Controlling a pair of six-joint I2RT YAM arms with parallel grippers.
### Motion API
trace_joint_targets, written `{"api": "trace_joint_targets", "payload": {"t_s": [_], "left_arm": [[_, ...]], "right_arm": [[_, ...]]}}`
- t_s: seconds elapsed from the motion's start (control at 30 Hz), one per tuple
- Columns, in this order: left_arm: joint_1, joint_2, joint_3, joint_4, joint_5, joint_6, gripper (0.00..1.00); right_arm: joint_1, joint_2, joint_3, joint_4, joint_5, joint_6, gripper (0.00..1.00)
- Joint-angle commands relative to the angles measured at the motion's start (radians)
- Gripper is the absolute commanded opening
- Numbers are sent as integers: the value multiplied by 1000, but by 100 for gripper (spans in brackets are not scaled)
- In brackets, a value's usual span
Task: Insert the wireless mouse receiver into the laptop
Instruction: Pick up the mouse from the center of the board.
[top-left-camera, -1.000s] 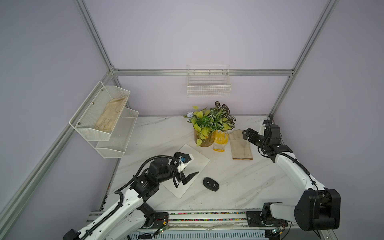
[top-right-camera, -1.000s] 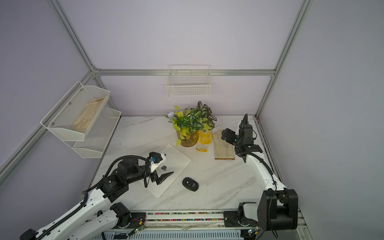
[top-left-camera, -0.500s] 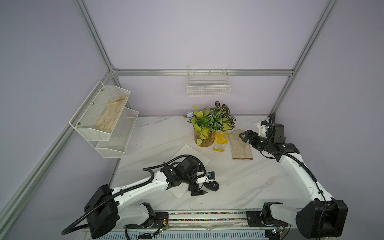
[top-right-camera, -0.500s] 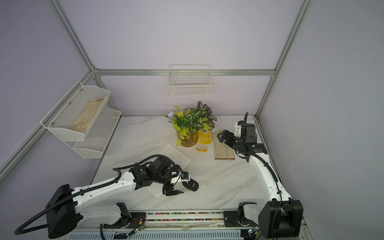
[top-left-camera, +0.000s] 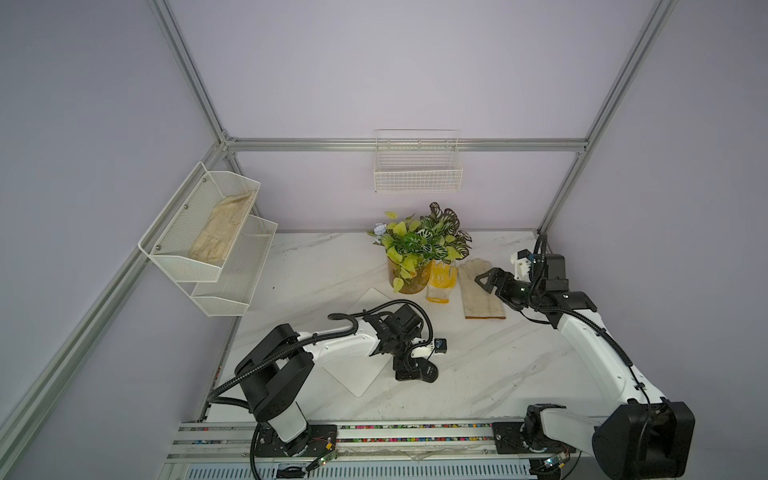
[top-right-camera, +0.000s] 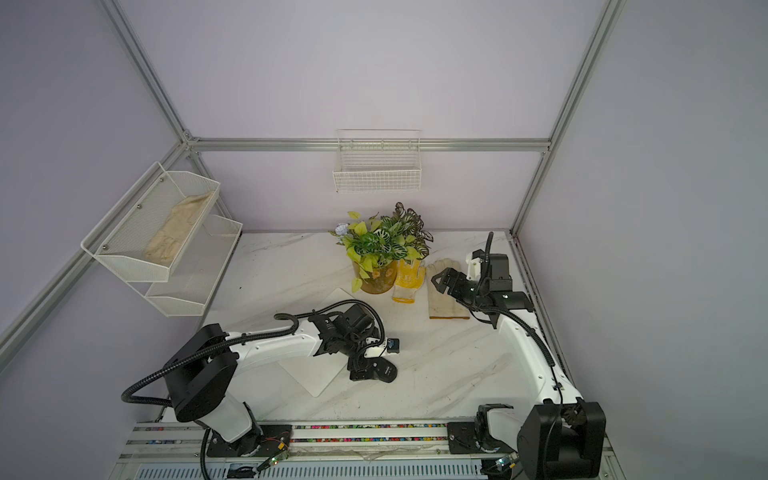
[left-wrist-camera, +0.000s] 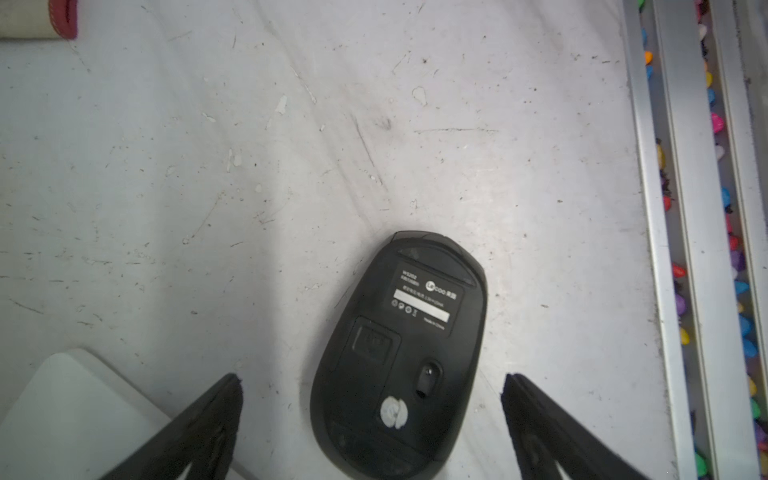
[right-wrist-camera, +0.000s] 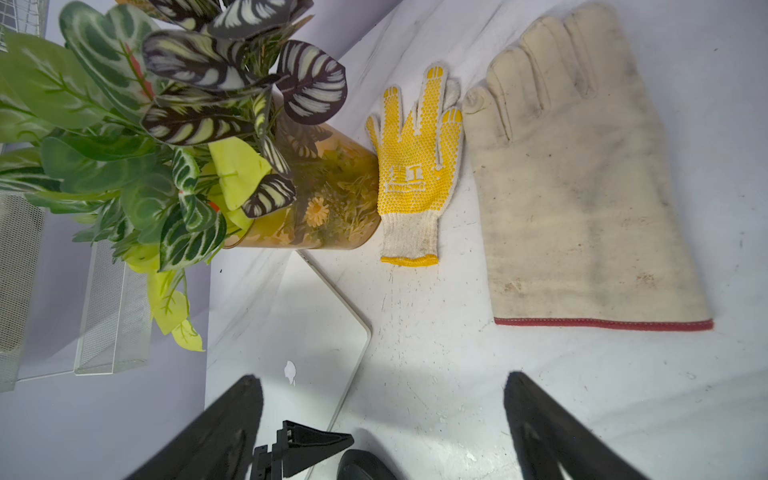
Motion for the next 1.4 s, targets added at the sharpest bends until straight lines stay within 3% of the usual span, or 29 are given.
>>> {"api": "trace_joint_targets", "payload": {"t_s": [0.0,0.37,0.73,0.83,0.93,1.13,1.37], "left_arm": [[8,50,68,-18,-7,62,95],[2,97,77,-17,-41,77,76],[-22,94,35,49,-64,30,67],[-26,101,32,74,-72,2,59],[-27,95,27,109,-90,-26,45],[-26,17,-52,249,-159,-42,33],[-10,-159,-138,386,-251,-92,32]], "right_arm": [[1,15,-2,16,-11,-1,94],[1,35,-18,36,-9,9,94],[1,39,-28,50,-15,21,94],[0,39,-30,48,-14,23,94],[1,39,-31,49,-13,26,94],[1,35,-21,40,-10,32,93],[2,22,12,38,-53,59,91]]}}
